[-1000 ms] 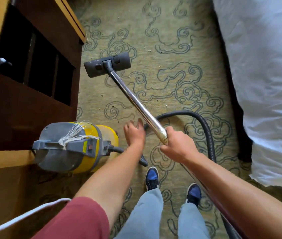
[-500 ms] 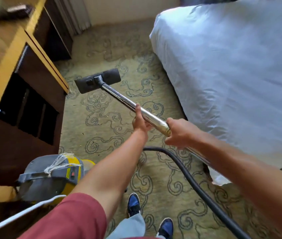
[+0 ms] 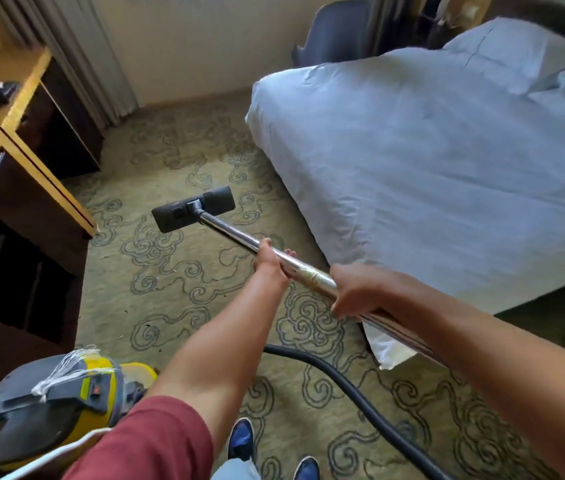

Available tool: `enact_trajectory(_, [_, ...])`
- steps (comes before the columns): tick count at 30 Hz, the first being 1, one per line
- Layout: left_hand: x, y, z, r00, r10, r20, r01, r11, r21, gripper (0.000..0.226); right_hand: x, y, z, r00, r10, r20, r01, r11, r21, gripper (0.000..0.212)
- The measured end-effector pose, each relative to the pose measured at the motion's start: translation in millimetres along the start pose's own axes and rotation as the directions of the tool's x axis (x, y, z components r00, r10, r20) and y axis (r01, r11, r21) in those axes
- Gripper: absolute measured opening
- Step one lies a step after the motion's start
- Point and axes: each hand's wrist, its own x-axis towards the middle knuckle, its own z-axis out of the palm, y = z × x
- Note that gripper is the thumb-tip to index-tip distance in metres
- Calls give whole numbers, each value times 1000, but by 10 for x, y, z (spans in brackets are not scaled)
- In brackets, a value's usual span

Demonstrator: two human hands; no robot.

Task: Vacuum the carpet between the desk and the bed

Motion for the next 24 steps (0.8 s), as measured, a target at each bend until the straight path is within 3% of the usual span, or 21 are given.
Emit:
enact_trajectory(6, [395, -152, -207, 994, -55, -93, 65, 992, 111, 56, -91, 313, 565, 966, 47, 256, -69, 995, 77, 46])
enact_trajectory(11, [601, -319, -419, 979, -147, -139, 168, 974, 155, 52, 262, -54, 844, 991, 114, 70, -126, 971, 204, 28])
enact_trajectory(14, [681, -566, -605, 966, -238, -101, 253, 951, 179, 39, 607, -404, 1029, 988, 135, 71, -146, 970, 196, 30])
enact_trajectory(17, [773, -811, -906, 947, -295, -128, 315, 929, 193, 12, 853, -646, 1344, 974, 136, 182, -177, 956, 236, 49])
enact_trajectory(20, [987, -864, -1195, 949, -261, -177, 299, 924, 239, 29, 981, -777, 1659, 943, 127, 307, -210, 943, 257, 76])
enact_trajectory(24, [1345, -941, -1491, 936, -283, -208, 337, 893, 298, 15, 914, -808, 1988, 902, 139, 409, -274, 916, 294, 116])
